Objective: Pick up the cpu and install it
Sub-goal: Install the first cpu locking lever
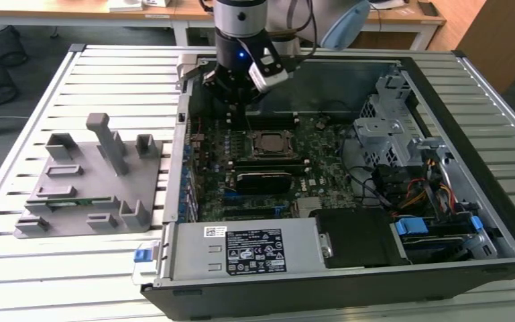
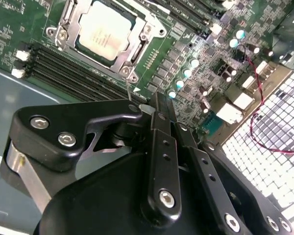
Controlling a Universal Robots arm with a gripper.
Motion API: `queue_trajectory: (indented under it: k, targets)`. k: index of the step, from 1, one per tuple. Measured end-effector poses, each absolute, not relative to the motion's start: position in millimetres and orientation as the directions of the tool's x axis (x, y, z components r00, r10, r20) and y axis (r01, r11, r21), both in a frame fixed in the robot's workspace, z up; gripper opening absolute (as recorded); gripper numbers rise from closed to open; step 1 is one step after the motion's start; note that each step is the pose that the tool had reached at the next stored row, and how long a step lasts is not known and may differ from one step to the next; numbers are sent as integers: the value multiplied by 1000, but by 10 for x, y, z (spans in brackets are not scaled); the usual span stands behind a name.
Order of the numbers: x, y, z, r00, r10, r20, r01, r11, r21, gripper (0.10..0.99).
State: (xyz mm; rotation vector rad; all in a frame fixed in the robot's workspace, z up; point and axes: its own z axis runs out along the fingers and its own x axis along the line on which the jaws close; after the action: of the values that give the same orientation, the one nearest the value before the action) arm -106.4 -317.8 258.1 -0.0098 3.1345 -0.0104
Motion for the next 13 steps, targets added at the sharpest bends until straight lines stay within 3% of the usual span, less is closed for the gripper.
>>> queue_trajectory:
  k: [13]
  targets:
    - [-1096, -3073, 2574, -1000, -6, -7, -6, 1000, -7, 106]
